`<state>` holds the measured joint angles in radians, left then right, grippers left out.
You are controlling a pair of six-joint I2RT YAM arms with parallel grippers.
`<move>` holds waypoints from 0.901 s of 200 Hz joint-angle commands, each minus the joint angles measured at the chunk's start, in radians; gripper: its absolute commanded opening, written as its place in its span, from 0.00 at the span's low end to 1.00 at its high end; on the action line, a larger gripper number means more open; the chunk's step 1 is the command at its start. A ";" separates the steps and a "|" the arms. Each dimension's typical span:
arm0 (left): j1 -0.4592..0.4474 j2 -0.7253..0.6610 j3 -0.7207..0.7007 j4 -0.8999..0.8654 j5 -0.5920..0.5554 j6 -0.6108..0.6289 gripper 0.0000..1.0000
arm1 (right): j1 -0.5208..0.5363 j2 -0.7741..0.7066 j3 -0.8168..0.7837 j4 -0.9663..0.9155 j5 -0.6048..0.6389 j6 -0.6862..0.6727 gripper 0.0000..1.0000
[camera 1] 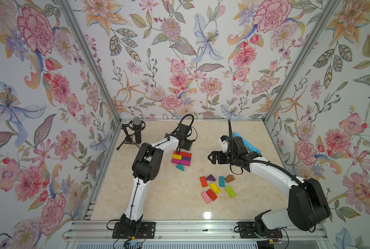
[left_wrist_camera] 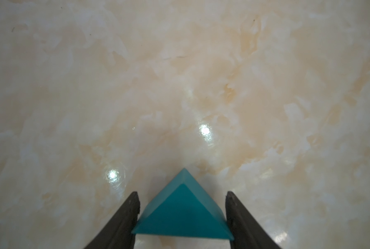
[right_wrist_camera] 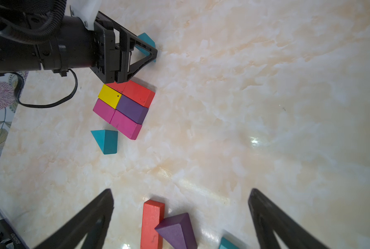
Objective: Assemble a piece of candy with building blocks
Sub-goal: Place the building block at the center of the board, then assemble the building block at the center of the board.
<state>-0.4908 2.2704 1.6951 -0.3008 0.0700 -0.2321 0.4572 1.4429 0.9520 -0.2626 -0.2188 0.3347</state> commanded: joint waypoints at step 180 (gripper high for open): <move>0.103 -0.345 -0.330 0.161 0.167 -0.165 0.85 | -0.018 0.596 0.641 -0.024 -0.161 -0.048 0.99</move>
<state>-0.4213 2.0006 1.4288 -0.1753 0.1879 -0.3428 0.4305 1.9163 1.4639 -0.3016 -0.3050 0.2733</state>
